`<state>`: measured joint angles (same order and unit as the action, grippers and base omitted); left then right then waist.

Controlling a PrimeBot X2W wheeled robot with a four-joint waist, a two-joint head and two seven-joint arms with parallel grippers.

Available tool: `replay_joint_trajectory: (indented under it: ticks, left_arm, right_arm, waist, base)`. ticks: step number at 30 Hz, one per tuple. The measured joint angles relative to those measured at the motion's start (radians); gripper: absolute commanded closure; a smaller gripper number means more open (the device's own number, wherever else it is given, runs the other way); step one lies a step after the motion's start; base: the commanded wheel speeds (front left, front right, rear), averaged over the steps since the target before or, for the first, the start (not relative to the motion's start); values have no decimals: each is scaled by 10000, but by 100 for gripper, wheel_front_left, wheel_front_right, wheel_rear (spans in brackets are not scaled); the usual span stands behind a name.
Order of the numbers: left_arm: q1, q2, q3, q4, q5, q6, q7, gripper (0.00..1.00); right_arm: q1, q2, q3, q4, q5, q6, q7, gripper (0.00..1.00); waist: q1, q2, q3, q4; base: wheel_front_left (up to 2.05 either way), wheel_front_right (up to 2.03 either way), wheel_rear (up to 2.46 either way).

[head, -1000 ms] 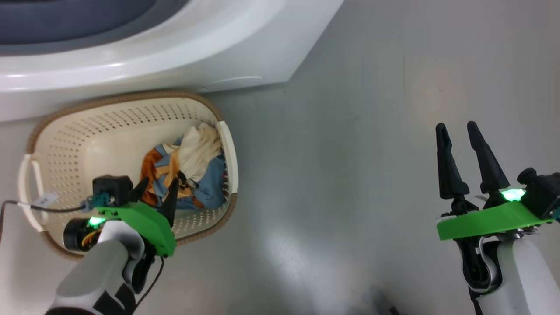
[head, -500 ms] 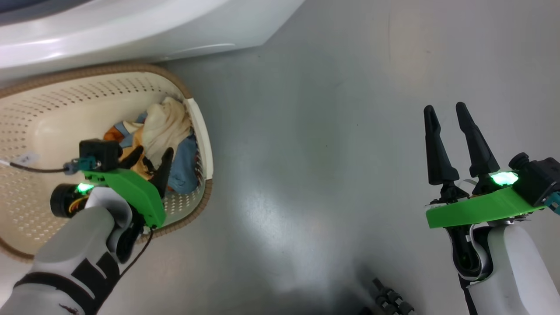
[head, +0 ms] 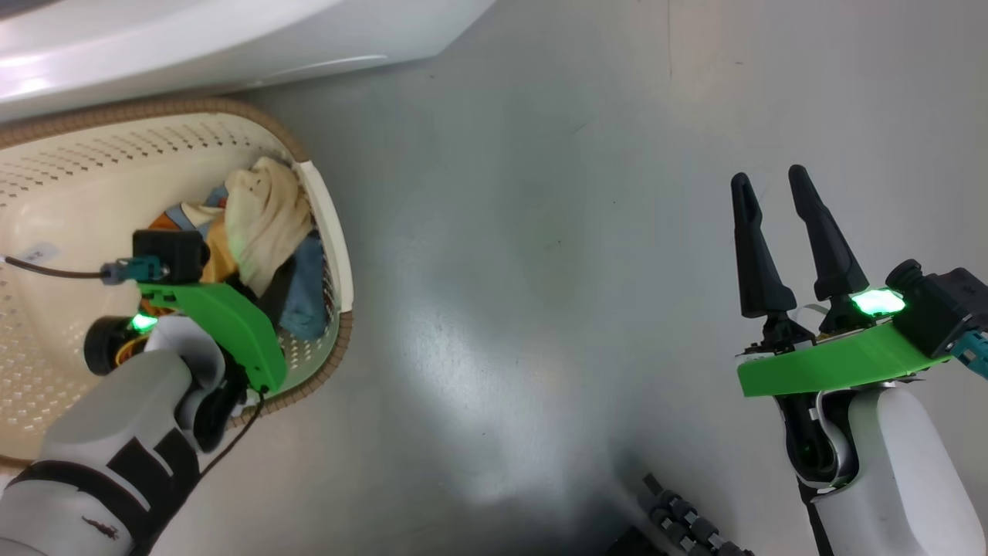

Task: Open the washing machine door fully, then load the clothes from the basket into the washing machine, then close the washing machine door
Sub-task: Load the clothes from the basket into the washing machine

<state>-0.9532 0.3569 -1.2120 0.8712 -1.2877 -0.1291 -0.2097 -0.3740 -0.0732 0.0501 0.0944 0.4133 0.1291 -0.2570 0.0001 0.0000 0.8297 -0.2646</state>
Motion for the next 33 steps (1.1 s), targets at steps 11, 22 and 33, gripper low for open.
replay_joint_trajectory:
  ticks: [11,22,33]
  left_arm:
    - [-84,-58,-403,67,-773,0,-326,100]
    - [944,8,1035,-6,-376,0,-385,100]
    - [2719,-151,3881,-608,1873,0,-385,100]
  right_arm:
    - [42,-173,-138,-4,-100,0,-2,0]
    - [115,-393,10,454,-86,0,-2,0]
    - [785,-957,274,972,36,0,-2,0]
  waist:
    - [0,0,-551,235]
    - [0,0,-1763,636]
    - [0,0,-3424,1247]
  base:
    - [0,0,0]
    - [0,0,0]
    - [0,0,0]
